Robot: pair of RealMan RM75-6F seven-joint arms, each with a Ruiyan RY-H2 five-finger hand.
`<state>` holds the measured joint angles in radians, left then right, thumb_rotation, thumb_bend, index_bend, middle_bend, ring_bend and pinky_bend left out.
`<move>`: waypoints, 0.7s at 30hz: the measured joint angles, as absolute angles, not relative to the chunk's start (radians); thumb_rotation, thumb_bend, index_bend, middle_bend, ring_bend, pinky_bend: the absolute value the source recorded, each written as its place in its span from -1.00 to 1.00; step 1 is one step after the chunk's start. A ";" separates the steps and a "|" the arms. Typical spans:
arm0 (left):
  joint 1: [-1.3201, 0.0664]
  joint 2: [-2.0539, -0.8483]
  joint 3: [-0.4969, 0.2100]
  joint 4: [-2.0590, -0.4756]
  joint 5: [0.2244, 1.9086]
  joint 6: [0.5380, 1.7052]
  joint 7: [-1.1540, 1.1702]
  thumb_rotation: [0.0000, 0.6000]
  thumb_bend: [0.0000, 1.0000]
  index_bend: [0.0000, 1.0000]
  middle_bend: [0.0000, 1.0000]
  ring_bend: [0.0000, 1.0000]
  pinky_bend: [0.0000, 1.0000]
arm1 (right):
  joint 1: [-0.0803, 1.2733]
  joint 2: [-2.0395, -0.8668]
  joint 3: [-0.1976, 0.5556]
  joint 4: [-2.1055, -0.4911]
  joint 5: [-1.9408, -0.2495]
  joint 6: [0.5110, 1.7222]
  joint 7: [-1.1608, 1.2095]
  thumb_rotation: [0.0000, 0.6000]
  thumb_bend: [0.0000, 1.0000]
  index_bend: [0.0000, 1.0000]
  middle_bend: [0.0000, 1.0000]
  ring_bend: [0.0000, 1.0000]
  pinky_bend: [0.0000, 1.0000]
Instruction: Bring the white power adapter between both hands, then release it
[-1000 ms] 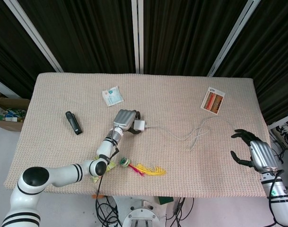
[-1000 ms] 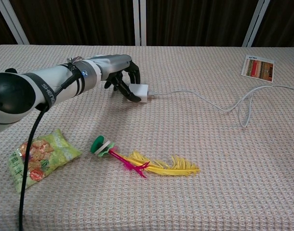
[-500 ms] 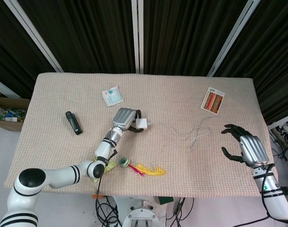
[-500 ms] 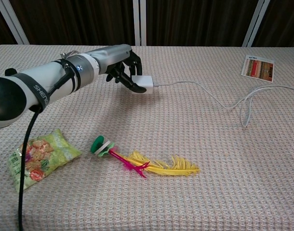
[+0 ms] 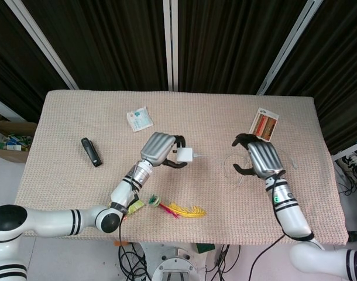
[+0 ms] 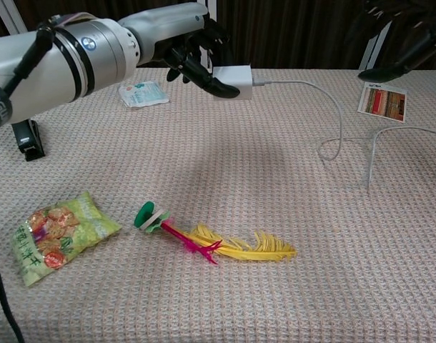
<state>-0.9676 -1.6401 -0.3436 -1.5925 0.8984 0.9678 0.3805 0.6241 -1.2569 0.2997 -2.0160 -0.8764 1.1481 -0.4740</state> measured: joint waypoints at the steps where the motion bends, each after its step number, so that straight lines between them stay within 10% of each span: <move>1: -0.970 -1.637 -0.346 -1.601 0.893 0.972 0.387 0.55 -0.47 0.11 0.06 0.38 0.50 | 0.643 -1.286 0.306 -2.014 -0.851 1.157 -0.493 1.00 -0.45 -0.13 -0.46 -0.60 -0.16; 21: -1.003 -1.640 -0.342 -1.650 0.884 1.025 0.418 0.56 -0.46 0.11 0.05 0.38 0.50 | 0.775 -1.499 0.322 -1.938 -0.772 1.256 -0.565 1.00 -0.32 0.05 -0.42 -0.60 -0.16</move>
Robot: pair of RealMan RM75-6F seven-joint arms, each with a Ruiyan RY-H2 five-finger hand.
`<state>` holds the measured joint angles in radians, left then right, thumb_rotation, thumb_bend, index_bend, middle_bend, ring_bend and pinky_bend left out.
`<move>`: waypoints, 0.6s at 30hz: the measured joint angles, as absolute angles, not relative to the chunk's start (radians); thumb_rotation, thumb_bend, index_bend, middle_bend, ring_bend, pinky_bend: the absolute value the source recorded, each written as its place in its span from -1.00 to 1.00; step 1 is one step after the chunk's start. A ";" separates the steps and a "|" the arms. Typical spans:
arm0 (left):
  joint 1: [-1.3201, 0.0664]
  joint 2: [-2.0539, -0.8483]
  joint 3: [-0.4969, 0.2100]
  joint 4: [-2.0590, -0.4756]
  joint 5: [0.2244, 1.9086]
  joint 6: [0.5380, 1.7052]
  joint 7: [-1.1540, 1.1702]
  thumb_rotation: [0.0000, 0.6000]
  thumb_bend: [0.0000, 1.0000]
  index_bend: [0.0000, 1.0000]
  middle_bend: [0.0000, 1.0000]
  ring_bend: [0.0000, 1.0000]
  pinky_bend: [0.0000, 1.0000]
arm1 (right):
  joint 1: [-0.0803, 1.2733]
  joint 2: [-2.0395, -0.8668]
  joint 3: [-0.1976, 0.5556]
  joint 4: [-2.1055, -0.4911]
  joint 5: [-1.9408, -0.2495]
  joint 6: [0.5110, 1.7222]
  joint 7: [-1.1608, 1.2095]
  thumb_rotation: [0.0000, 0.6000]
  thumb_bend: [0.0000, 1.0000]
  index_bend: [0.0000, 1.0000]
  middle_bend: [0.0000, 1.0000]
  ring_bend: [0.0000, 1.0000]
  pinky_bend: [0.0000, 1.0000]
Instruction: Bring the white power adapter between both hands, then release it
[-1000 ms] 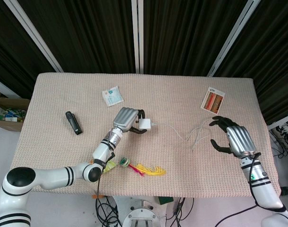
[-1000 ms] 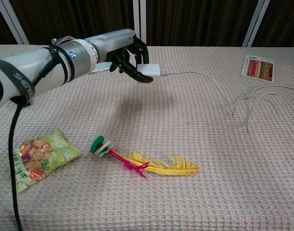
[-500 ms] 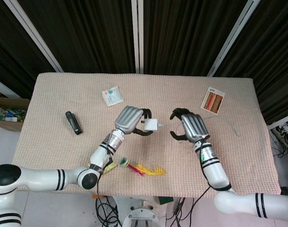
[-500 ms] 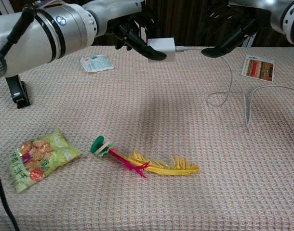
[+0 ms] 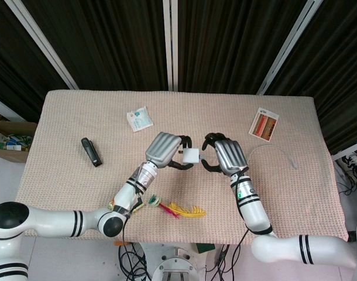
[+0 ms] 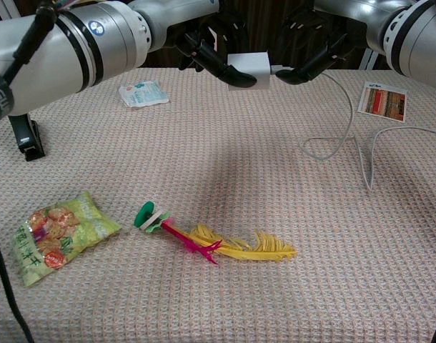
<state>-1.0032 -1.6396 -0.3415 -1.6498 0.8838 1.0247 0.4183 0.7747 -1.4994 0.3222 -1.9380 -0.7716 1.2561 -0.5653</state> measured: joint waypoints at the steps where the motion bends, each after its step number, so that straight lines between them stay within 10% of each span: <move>1: -1.004 -1.639 -0.341 -1.651 0.885 1.026 0.418 0.56 -0.46 0.11 0.05 0.38 0.50 | 0.775 -1.500 0.322 -1.938 -0.772 1.256 -0.563 1.00 -0.32 0.05 -0.42 -0.60 -0.16; 18: -1.013 -1.643 -0.332 -1.644 0.887 1.039 0.423 0.55 -0.44 0.11 0.05 0.38 0.50 | 0.792 -1.507 0.321 -1.942 -0.754 1.258 -0.560 1.00 -0.15 0.12 -0.41 -0.60 -0.16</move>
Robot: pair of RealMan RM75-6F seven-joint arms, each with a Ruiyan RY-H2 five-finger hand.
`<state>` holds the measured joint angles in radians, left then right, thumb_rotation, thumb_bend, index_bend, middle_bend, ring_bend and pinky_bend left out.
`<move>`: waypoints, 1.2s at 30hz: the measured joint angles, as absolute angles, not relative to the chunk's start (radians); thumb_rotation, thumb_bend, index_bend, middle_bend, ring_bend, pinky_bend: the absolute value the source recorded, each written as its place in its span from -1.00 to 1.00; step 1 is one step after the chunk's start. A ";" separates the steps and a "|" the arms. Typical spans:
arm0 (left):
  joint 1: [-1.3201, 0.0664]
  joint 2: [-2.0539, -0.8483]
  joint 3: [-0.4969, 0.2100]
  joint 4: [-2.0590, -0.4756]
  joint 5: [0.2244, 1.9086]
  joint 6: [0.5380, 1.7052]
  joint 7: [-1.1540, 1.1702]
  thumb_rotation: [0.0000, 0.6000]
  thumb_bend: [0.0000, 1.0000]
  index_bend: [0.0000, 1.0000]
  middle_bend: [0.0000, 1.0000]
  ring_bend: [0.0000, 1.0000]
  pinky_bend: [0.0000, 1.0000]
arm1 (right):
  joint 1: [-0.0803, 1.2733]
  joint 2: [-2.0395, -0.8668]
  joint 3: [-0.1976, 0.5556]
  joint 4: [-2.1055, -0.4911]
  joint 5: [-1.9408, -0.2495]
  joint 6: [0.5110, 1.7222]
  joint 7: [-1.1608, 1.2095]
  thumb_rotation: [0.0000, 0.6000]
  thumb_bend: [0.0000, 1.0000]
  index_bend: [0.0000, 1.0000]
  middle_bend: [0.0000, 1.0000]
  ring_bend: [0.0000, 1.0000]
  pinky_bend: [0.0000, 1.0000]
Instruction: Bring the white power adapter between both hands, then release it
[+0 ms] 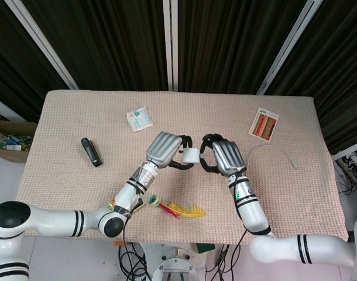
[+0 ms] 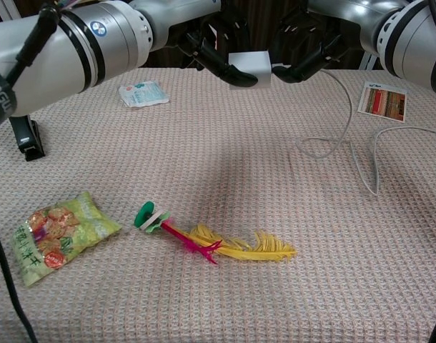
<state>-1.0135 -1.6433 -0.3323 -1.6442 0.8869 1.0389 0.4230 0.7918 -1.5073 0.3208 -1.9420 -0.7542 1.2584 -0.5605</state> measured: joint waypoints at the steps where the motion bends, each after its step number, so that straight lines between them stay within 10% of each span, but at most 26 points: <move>1: -1.014 -1.643 -0.333 -1.644 0.887 1.039 0.422 0.55 -0.44 0.11 0.05 0.38 0.50 | 0.793 -1.507 0.321 -1.942 -0.753 1.258 -0.561 1.00 -0.15 0.12 -0.41 -0.60 -0.16; 29: -1.000 -1.641 -0.287 -1.521 0.875 1.006 0.398 0.55 -0.43 0.11 0.02 0.35 0.50 | 0.762 -1.446 0.296 -1.934 -0.749 1.276 -0.538 1.00 -0.12 0.29 -0.36 -0.60 -0.16; 34: -1.001 -1.682 -0.258 -1.379 0.852 0.977 0.416 0.86 -0.54 -0.11 -0.14 0.05 0.33 | 0.764 -1.438 0.310 -1.895 -0.712 1.232 -0.512 1.00 -0.12 0.22 -0.38 -0.60 -0.17; 36: -1.002 -1.701 -0.246 -1.317 0.835 0.963 0.436 0.97 -0.69 -0.33 -0.28 -0.19 0.12 | 0.774 -1.438 0.313 -1.871 -0.688 1.200 -0.511 1.00 -0.13 -0.14 -0.48 -0.63 -0.24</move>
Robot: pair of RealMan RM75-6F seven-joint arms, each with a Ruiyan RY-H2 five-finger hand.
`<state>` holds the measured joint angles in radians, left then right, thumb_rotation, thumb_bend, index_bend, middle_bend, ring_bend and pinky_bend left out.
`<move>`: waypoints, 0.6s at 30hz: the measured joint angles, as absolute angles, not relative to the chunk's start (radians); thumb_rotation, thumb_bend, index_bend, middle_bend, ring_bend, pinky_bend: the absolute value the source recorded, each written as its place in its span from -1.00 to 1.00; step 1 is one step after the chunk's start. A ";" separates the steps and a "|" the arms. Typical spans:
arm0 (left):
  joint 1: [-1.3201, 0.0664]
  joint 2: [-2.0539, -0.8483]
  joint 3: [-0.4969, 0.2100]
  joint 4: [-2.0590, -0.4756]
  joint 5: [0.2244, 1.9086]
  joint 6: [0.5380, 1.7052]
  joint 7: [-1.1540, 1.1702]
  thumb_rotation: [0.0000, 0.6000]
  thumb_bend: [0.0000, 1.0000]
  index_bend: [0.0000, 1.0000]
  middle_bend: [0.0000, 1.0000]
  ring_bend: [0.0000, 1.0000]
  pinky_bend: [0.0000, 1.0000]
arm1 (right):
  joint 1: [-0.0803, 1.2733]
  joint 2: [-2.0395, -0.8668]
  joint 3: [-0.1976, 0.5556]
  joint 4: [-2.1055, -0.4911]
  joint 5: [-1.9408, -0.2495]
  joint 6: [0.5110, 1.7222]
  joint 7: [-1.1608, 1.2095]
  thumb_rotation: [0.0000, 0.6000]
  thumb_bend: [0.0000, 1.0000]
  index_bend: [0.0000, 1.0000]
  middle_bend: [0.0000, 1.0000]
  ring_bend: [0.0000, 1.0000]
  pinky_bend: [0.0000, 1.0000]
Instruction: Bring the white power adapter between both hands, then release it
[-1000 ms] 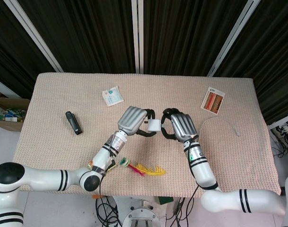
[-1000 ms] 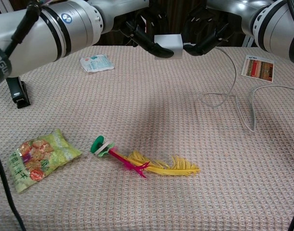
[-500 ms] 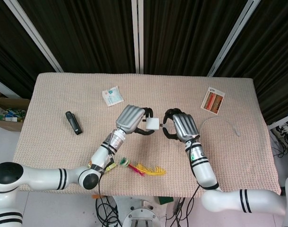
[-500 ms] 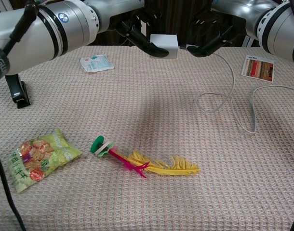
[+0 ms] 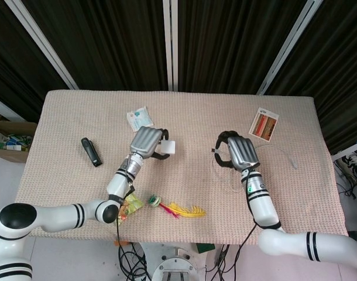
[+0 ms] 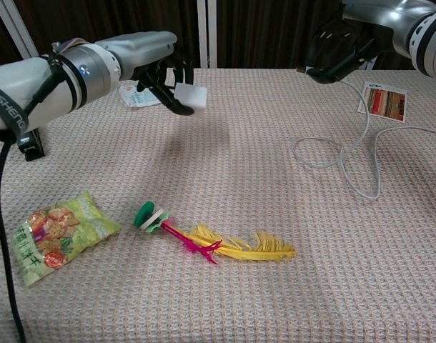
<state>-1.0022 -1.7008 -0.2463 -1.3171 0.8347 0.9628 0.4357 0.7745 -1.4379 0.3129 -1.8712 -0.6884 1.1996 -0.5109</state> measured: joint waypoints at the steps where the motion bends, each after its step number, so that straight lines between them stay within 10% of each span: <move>1: -1.002 -1.707 -0.243 -1.296 0.828 0.959 0.443 0.97 -0.75 -0.38 -0.33 -0.25 0.04 | 0.780 -1.438 0.314 -1.859 -0.677 1.183 -0.512 1.00 -0.13 -0.33 -0.54 -0.65 -0.27; 5: -0.984 -1.701 -0.236 -1.276 0.824 0.969 0.456 0.92 -0.89 -0.48 -0.43 -0.37 -0.12 | 0.808 -1.437 0.325 -1.801 -0.634 1.110 -0.503 1.00 -0.24 -0.98 -0.75 -0.76 -0.41; 18: -0.774 -1.370 -0.151 -1.498 1.019 1.128 0.343 1.00 -0.90 -0.46 -0.43 -0.44 -0.41 | 0.666 -1.217 0.298 -1.844 -0.928 1.099 -0.256 1.00 -0.52 -0.93 -0.80 -0.90 -0.58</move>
